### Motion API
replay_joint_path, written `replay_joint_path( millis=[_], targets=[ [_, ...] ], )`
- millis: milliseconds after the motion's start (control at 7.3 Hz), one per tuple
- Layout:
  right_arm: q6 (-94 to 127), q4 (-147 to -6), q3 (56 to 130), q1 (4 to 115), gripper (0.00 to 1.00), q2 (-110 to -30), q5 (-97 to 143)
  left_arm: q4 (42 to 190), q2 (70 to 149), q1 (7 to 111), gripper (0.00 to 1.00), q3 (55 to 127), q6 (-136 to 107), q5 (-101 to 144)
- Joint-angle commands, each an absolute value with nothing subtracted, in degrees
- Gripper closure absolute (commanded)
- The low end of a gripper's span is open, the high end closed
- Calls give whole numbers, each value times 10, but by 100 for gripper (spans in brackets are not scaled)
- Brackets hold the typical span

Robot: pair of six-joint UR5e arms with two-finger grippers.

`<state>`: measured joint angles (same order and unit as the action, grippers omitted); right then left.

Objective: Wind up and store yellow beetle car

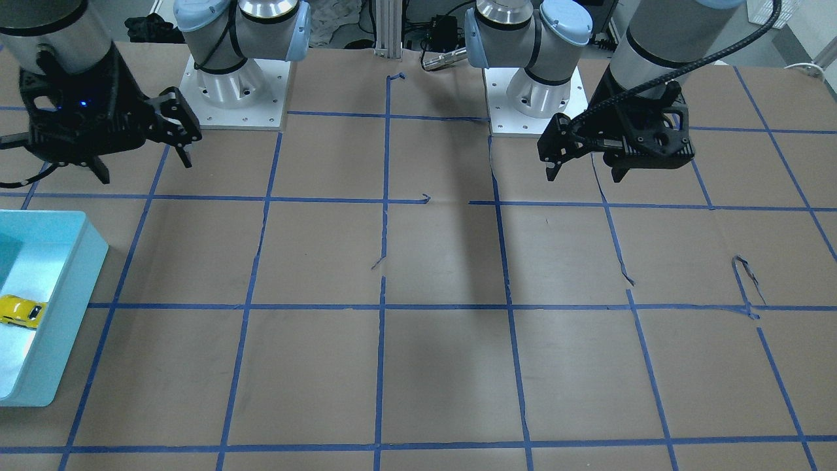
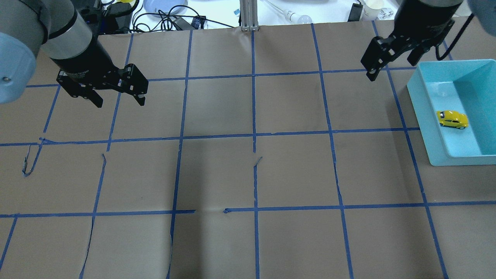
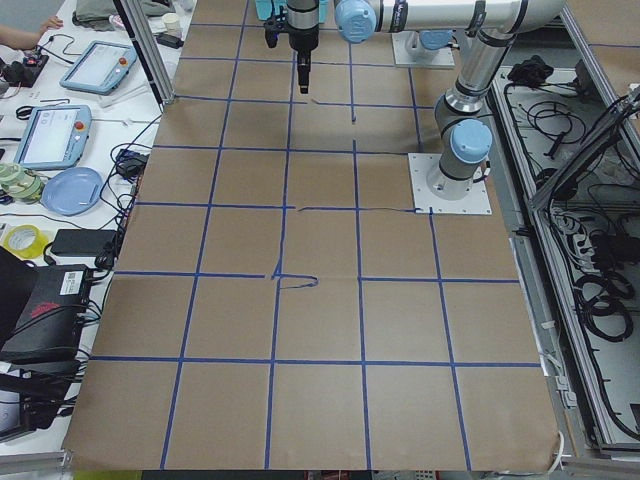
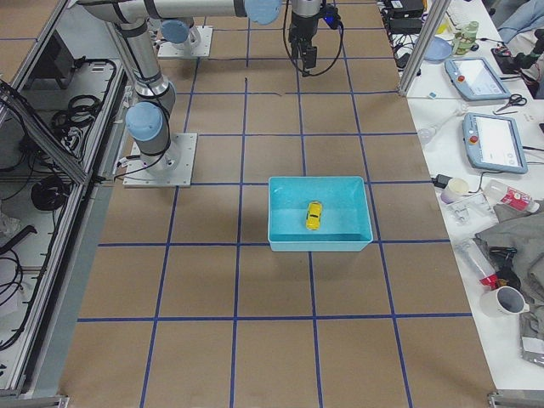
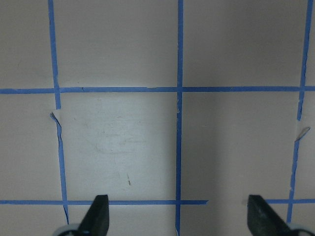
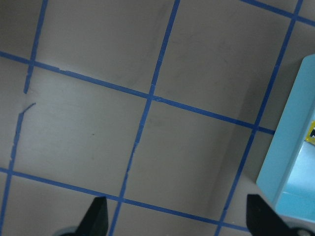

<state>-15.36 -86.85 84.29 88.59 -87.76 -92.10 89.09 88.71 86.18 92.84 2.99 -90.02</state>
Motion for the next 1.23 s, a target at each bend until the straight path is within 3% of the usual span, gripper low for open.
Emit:
replay_joint_path(
  millis=[0,1096],
  targets=[
    [18,-869,843,919,0,-875,-883,887,884,855,0,928,32,-897],
    [62,-875,844,919,0,-861,-890,885,884,853,0,931,37,-894]
  ],
)
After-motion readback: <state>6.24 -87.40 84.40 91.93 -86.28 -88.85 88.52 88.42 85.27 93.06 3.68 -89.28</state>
